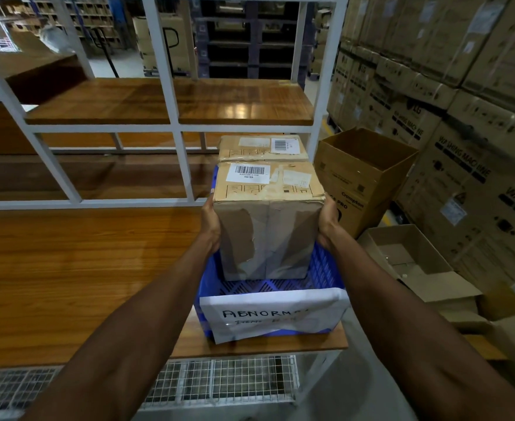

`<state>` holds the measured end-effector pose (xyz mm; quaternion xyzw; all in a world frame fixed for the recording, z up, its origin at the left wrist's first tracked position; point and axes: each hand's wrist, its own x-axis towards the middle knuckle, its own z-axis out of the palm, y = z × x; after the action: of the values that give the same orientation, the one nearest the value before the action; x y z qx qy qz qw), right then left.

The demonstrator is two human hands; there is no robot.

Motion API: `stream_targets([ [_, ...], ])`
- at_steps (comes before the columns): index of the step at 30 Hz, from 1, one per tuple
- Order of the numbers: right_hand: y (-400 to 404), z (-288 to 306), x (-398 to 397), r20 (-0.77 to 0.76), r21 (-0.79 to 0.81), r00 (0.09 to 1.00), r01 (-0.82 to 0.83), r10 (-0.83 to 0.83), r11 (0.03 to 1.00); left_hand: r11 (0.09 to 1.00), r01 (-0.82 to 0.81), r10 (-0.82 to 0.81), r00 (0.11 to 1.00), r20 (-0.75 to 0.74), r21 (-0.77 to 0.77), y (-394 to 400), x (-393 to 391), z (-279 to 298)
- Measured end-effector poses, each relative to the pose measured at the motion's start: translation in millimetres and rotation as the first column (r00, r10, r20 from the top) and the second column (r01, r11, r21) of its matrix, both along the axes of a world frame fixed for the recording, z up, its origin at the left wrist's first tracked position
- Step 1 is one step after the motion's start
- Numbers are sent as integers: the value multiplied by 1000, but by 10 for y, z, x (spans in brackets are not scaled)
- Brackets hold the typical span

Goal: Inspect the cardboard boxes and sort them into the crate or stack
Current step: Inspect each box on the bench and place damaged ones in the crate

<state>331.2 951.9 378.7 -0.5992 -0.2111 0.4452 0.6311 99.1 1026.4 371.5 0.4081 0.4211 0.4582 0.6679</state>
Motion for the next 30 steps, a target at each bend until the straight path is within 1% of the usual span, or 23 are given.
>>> stream_targets([
  [2, -8, -8, -1, -2, -5, 1000, 18, -18, 1000, 1000, -7, 7, 1000, -12, 1, -2, -9, -44],
  [7, -46, -11, -13, 11, -32, 1000, -6, 7, 999, 1000, 17, -17, 1000, 4, 12, -26, -23, -18],
  [9, -80, -13, -9, 24, -46, 1000, -9, 10, 999, 1000, 12, -12, 1000, -22, 5, -40, -37, -16],
  [15, -166, -5, -16, 16, -21, 998, -56, 56, 998, 1000, 27, -28, 996, -80, -8, -73, -85, -35],
  [21, -283, 16, -21, 3, 15, 999, -46, 46, 999, 1000, 26, -26, 995, -92, 2, -197, -205, 71],
  [23, -401, 98, -61, 15, 18, 999, -37, 36, 999, 1000, 1, 0, 996, -86, 15, -228, -267, 103],
  [27, -711, 292, -201, 65, 49, 996, -68, 65, 996, 997, -54, 56, 998, -34, 50, -469, -377, 261],
  [29, -878, 334, -245, 93, 93, 995, -52, 43, 994, 994, -90, 94, 994, -55, 61, -653, -469, 339],
  [30, -978, 367, -291, 105, 102, 994, -45, 35, 994, 990, -104, 111, 991, -69, 91, -733, -517, 346],
])
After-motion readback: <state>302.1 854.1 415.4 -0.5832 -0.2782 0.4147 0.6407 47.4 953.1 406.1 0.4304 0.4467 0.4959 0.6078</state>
